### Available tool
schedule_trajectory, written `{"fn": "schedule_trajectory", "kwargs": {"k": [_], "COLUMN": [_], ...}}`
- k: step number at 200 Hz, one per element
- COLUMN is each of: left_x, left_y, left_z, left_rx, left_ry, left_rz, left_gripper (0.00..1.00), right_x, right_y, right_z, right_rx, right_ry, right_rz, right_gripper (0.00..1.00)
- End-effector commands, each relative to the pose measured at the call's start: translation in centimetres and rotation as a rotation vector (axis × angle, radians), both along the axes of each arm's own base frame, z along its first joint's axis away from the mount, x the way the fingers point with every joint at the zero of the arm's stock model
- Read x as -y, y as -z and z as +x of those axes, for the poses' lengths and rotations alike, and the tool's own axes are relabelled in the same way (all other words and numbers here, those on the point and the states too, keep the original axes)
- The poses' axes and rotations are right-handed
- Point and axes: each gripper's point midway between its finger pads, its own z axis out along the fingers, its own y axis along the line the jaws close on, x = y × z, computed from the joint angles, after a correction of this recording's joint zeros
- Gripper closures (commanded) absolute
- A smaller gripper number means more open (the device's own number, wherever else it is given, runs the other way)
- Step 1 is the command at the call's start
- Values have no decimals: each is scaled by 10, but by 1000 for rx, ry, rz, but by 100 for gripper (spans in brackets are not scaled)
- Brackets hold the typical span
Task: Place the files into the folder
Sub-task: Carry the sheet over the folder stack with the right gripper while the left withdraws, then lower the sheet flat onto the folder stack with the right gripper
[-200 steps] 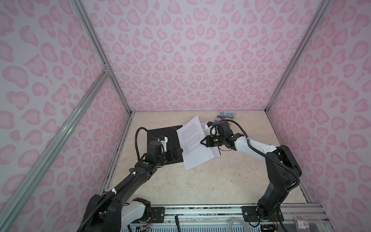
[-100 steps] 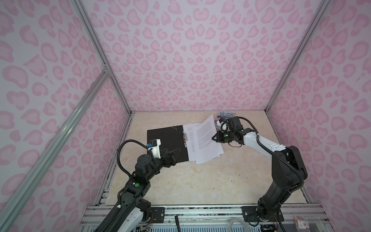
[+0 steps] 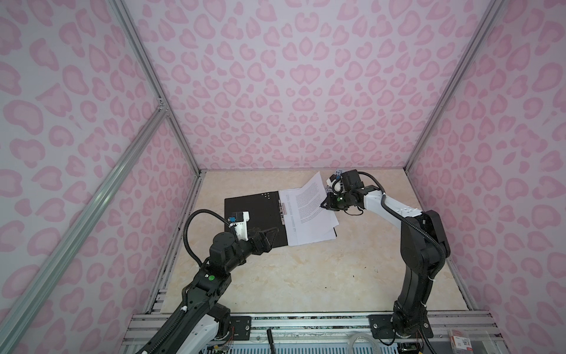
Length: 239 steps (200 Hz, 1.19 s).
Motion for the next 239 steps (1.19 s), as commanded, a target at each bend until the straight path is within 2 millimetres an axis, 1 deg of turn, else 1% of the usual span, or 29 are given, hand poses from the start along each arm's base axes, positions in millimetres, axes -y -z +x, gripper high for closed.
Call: {"fn": "schedule_trajectory", "kwargs": {"k": [1,5,7,11,23,85,168,239], "left_x": [5,5,5,5,6,9,13,13], "left_y": [-13,-12,-12,-11,-9,-3,5,4], "left_z": [2,3,3,3,4,6,8,9], "left_rx": [39,36,35,32,25,1,-31,-29], "left_ry": [19,19,19,21,24,31,44,47], "left_rz": [-21,-20,-20,-19,-17,-7,1,1], "left_gripper": [3,3,3,3,3,3,2,2], "right_x": [-2,-2,-3,-5,-5,-10,-21,-24], "right_y": [11,15,7,5,8,23,26,30], "right_z": [-3,-4,2,4,7,7,11,12], "right_rx": [-37,-45,-25,-18,-22,-58,-63,-78], "right_ry": [-23,-25,-25,-28,-31,-48,-26,-11], "right_rz": [-11,-15,-10,-9,-11,-5,42,57], "right_gripper": [100,100,100,100,100,100,100,100]}}
